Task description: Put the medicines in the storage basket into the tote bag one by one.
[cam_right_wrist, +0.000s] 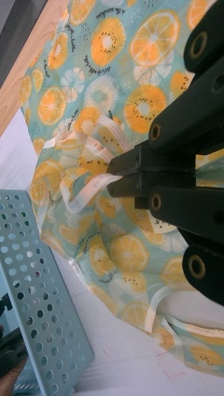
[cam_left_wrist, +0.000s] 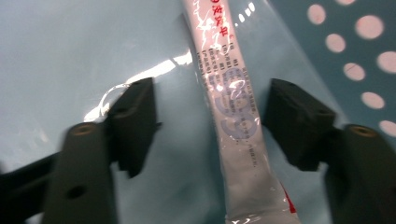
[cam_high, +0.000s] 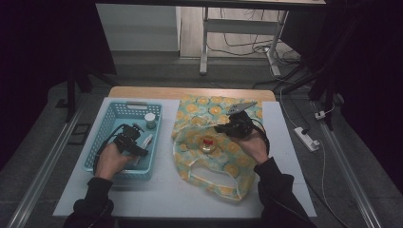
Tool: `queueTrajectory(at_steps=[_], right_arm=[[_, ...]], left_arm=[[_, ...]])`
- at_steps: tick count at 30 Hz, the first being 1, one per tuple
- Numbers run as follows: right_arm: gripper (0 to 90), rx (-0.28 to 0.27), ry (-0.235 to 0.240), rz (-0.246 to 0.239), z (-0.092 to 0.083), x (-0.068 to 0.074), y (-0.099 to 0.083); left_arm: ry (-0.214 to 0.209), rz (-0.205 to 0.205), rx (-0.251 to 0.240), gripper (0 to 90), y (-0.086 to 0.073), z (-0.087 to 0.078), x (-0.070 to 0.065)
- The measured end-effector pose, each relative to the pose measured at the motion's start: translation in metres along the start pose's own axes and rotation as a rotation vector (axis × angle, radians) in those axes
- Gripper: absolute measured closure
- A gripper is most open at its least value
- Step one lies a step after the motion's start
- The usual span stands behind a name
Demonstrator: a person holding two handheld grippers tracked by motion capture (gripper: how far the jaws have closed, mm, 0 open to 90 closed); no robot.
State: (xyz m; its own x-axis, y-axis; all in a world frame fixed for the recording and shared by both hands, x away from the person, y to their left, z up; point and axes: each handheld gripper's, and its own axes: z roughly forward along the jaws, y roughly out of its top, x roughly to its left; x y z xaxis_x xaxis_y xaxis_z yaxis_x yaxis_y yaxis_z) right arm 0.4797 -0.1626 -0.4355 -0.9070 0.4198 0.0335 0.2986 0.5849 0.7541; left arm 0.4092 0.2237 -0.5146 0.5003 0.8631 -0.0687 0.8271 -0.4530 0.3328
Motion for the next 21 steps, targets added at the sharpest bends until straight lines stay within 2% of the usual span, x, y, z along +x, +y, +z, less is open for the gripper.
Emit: queueTrajectory(at_steps=[4,13,15,21], right_arm=[[90.0,0.001,0.001,-0.003,0.0006,0.0001,-0.0001],[90.0,0.001,0.000,-0.001,0.0005,-0.0002,-0.0004],[90.0,0.003,-0.001,-0.003,0.0007,-0.0002,-0.0004],[90.0,0.000,-0.001,-0.003,0.0004,0.0001,-0.0003]], left_arm=[[-0.013,-0.010,-0.010,49.1,-0.0003,-0.0012,0.0002],[-0.043,-0.027,-0.016,64.1,-0.0003,-0.0023,0.0014],[-0.047,-0.043,-0.012,66.9,-0.0001,-0.0026,0.0019],[-0.046,-0.047,-0.006,70.2,0.0009,-0.0031,0.0016]])
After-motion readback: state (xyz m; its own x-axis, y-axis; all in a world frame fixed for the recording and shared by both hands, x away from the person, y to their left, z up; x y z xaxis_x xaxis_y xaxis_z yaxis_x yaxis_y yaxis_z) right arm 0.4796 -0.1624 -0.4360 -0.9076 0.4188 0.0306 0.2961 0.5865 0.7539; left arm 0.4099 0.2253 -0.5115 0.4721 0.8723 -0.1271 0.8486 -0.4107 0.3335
